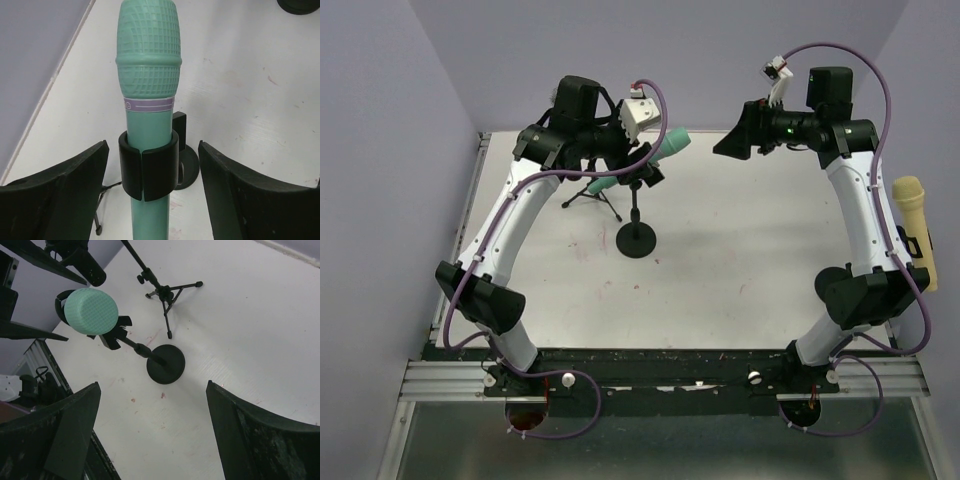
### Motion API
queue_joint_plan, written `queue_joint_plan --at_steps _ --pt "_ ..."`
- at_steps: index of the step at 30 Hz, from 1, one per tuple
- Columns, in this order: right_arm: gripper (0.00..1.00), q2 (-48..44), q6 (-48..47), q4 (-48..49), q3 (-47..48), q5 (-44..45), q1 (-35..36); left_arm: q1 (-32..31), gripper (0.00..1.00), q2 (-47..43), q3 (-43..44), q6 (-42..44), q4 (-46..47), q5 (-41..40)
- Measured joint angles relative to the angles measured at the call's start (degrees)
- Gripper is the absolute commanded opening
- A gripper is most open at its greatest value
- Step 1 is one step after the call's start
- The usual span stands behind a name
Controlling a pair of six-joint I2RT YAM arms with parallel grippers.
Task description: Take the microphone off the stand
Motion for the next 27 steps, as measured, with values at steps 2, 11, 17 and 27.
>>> queue_joint_plan --at_steps 2,11,17,27 --pt "0.93 0.0 -1.0 -0.6 0.1 -1.4 0.1 0.0 0.70 0.2 0.5 0.3 -1.6 0.3" --pt "0.92 1.2 -8.1 -3.5 3.9 -5.5 3.0 0.0 0.47 3.3 4.8 2.2 -5.8 2.4" --pt "0.92 -1.0 -9.5 -0.5 -1.5 -7.6 4.0 0.1 0.49 3.4 4.9 6.8 -7.3 7.8" --pt "0.92 -3.3 -9.1 4.0 -7.0 -8.2 4.0 -0.6 0.90 3.7 5.0 9.6 -8.6 11.4"
